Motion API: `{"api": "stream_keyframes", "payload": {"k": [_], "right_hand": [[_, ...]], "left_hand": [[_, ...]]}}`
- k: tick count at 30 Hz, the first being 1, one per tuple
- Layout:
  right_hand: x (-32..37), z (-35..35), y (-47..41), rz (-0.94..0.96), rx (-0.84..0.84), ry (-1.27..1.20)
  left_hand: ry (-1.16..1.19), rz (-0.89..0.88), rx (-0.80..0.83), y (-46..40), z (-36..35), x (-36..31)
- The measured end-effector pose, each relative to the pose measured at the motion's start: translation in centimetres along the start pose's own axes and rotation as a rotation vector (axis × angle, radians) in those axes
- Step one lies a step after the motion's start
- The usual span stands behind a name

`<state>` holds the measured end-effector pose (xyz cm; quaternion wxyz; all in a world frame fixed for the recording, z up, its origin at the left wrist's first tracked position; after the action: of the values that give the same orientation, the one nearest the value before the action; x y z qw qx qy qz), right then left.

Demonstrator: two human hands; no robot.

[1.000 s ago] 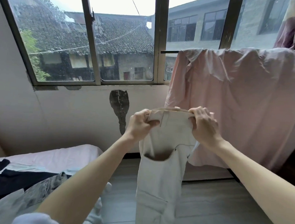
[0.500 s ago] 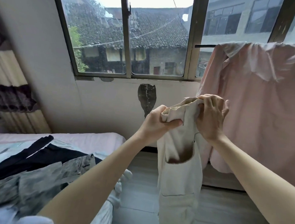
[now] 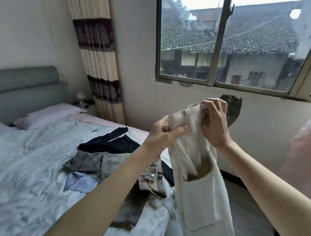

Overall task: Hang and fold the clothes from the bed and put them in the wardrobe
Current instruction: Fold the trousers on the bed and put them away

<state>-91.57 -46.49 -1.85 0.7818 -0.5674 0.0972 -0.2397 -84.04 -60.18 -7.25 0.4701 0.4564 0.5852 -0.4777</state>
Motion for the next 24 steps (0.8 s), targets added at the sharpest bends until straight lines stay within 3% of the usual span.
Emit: {"api": "stream_keyframes", "payload": {"k": [5,9,12,15,20,24], "right_hand": [[10.2,-14.8,-4.1,0.088,0.106,-0.251],[20.3,-29.9,-5.9,0.096,0.343,-0.249],[27.0,-40.0,-3.4,0.106,0.676,-0.194],[30.8,-46.8,3.3,0.139,0.963,-0.197],[29.4,-50.5,15.7,0.039,1.296,-0.212],[26.2,-50.6,22.8,-0.089,1.445,-0.214]], "left_hand": [[0.041,-0.043,-0.263,2.4,16.5,-1.4],[-0.128,-0.036,-0.685,4.4,35.3,-0.7],[-0.378,0.174,-0.923,5.9,48.4,2.5],[-0.574,0.454,-1.042,9.1,56.7,8.4],[-0.576,0.659,-0.947,11.6,57.2,18.1],[-0.525,0.667,-0.855,11.5,54.9,24.5]]}}
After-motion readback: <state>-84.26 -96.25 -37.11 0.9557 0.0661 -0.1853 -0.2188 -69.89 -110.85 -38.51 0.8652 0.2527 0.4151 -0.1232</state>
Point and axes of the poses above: each hand's wrist, its own y-axis away from the middle knuckle, its own z-axis out of the back of the hand, x = y × z, the point moved 9 cm from there along -y, towards the middle knuckle, and after that the axes turned 6 degrees about z, right-handed, at the moved point
